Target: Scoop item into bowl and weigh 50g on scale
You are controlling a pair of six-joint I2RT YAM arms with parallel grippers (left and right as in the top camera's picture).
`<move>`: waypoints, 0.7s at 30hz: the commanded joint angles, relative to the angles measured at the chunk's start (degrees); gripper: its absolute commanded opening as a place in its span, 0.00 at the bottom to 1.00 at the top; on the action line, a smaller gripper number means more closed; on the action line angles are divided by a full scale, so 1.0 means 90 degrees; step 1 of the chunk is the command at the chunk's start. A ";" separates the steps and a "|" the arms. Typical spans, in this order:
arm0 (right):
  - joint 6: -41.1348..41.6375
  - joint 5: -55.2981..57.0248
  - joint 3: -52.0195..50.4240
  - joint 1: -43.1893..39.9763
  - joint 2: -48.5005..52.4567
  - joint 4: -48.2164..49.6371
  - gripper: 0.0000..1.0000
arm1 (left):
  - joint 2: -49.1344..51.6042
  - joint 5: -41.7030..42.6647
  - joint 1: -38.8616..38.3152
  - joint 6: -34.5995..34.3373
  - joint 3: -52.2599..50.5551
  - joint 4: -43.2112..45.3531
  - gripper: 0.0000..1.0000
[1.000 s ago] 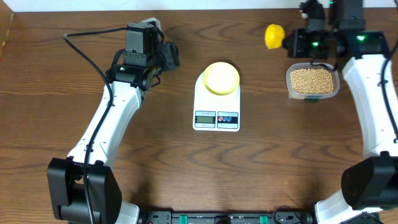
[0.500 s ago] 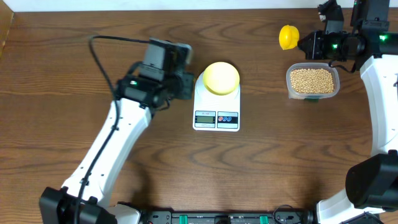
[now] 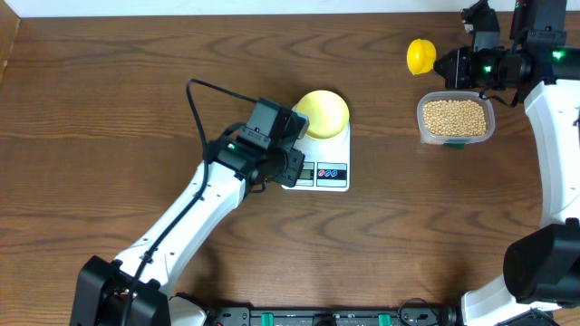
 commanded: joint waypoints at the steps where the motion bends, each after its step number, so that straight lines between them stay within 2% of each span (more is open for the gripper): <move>1: -0.0080 0.0015 0.0083 -0.0022 -0.0049 -0.0005 0.01 | 0.0036 -0.0022 -0.0153 0.0032 -0.0245 0.0311 0.19; 6: -0.0080 0.0015 0.0083 -0.0022 -0.0049 -0.0002 0.01 | 0.0342 -0.0393 -0.0352 0.0053 -0.0301 0.0794 0.09; 13: -0.0080 0.0017 0.0083 -0.0022 -0.0049 -0.0002 0.01 | 0.1010 -0.0393 -0.0673 0.0532 -0.0301 0.1345 0.08; 21: -0.0080 0.0158 0.0083 -0.0022 -0.0049 -0.0002 0.01 | 0.1127 -0.0396 -0.0899 0.0826 -0.0301 0.1489 0.08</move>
